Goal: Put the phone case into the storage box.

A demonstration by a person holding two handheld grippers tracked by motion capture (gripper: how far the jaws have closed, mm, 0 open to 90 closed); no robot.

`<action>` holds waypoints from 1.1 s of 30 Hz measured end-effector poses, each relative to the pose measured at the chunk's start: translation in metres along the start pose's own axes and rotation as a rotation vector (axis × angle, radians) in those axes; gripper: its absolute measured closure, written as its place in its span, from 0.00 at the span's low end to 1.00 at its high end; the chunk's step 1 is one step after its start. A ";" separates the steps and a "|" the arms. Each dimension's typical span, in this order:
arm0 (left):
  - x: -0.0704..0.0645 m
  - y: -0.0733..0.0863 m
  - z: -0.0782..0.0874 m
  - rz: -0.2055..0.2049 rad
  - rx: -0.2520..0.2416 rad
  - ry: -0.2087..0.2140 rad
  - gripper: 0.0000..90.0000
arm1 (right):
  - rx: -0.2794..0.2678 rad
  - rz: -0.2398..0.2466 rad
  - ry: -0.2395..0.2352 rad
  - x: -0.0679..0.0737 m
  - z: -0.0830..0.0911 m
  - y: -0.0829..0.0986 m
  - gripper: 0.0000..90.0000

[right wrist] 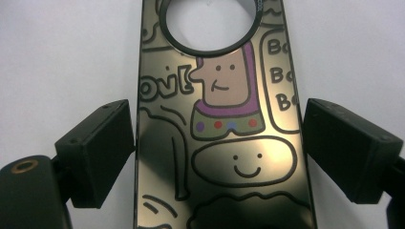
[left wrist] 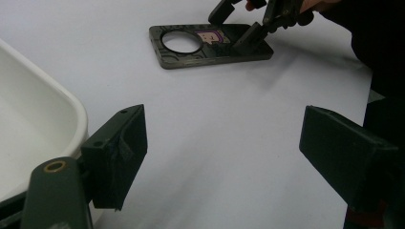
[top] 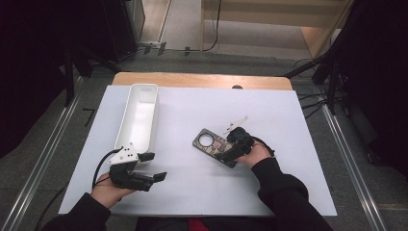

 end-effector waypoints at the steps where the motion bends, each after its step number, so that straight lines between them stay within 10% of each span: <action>1: 0.000 0.000 0.000 0.000 0.000 0.001 0.18 | 0.006 0.017 0.004 0.000 -0.002 0.001 0.12; 33: 0.000 0.000 0.000 0.004 -0.004 -0.002 0.18 | -0.012 0.053 0.098 0.005 -0.007 0.004 0.12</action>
Point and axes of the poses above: each handheld gripper's, and its own axes: z roughly backward along the jaws, y roughly out of its underside, x roughly to its left, the point moved 7 cm from there along -z, roughly forward along the jaws, and after that the axes turned 9 degrees about x, right-handed, at the moved point
